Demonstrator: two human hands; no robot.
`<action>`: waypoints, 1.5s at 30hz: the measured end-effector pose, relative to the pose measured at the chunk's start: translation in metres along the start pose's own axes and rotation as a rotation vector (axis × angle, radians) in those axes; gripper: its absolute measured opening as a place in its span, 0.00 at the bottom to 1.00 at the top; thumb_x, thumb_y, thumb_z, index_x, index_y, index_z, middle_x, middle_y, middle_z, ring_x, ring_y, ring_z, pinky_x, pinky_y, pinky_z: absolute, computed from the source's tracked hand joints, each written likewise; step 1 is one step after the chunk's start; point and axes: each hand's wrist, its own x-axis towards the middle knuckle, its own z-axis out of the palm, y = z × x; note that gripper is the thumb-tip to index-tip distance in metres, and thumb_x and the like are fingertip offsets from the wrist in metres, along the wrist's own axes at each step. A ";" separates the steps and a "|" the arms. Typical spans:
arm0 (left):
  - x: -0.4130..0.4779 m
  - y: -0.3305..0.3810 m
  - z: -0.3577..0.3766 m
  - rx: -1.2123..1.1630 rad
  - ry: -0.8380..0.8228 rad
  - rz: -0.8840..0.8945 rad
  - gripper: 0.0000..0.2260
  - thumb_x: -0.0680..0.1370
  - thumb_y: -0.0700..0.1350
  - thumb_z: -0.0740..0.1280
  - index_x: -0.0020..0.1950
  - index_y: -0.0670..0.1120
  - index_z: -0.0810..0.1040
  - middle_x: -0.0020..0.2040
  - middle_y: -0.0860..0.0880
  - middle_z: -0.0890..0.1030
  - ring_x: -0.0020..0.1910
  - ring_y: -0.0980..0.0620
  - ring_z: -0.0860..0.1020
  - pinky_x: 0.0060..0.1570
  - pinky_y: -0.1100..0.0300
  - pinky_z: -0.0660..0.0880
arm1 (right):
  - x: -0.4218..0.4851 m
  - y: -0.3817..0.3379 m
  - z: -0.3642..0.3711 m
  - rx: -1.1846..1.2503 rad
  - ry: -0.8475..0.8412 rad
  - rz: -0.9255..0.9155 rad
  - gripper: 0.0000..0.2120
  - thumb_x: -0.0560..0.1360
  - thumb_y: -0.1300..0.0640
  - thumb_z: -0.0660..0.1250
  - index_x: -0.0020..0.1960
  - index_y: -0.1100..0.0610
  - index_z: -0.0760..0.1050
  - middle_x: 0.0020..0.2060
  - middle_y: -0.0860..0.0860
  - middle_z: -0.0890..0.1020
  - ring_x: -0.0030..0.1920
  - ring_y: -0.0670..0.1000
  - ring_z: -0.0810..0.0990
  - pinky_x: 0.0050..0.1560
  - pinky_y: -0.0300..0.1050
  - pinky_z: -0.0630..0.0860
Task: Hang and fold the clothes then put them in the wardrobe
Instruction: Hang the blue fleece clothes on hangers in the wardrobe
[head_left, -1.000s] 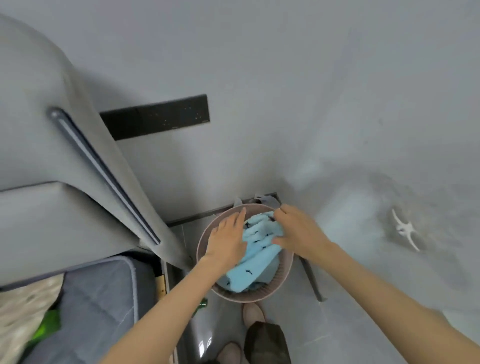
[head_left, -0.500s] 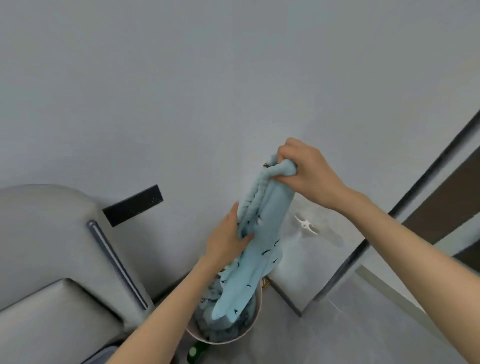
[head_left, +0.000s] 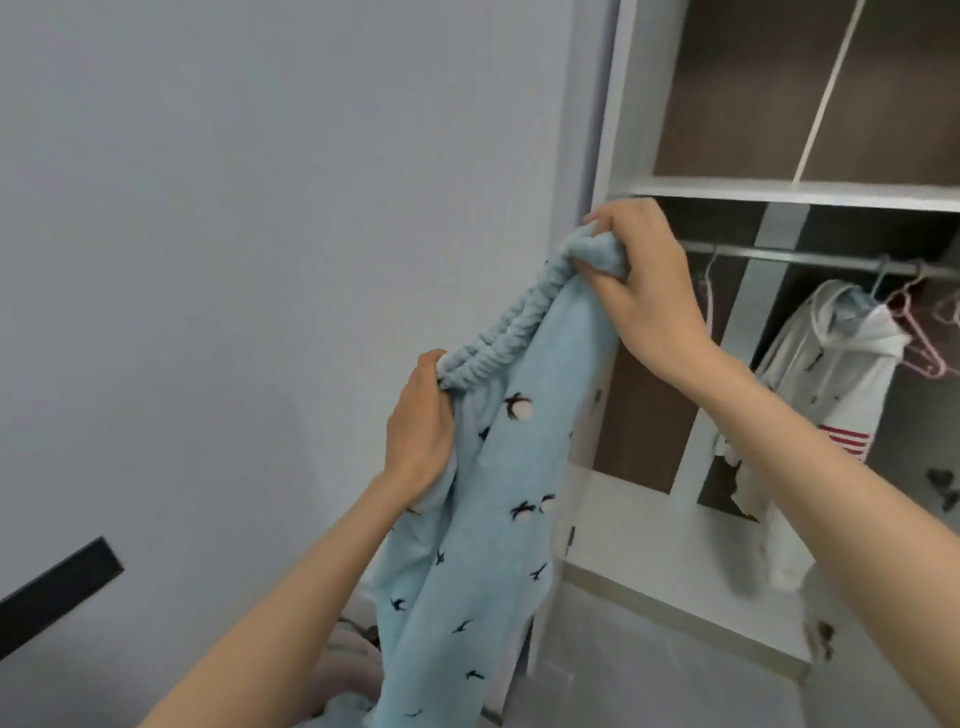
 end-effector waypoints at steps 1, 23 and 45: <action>0.001 0.016 0.008 -0.004 -0.019 0.042 0.14 0.76 0.54 0.46 0.59 0.58 0.62 0.52 0.55 0.74 0.45 0.52 0.74 0.38 0.60 0.67 | -0.004 0.008 -0.019 -0.028 0.019 0.029 0.06 0.73 0.68 0.63 0.50 0.64 0.70 0.50 0.57 0.72 0.48 0.46 0.70 0.49 0.28 0.64; -0.033 0.226 0.191 0.122 -0.561 0.256 0.02 0.80 0.41 0.60 0.49 0.43 0.69 0.48 0.38 0.79 0.48 0.38 0.76 0.45 0.50 0.69 | -0.203 0.136 -0.276 -0.619 -0.295 0.767 0.08 0.75 0.69 0.54 0.52 0.59 0.61 0.49 0.62 0.72 0.42 0.61 0.72 0.40 0.55 0.69; 0.022 0.227 0.278 -0.108 -0.749 0.413 0.09 0.74 0.52 0.71 0.50 0.54 0.74 0.48 0.57 0.79 0.46 0.55 0.77 0.47 0.63 0.71 | -0.192 0.227 -0.259 -0.573 -0.355 0.662 0.07 0.77 0.65 0.58 0.54 0.57 0.68 0.49 0.55 0.78 0.46 0.60 0.76 0.48 0.57 0.75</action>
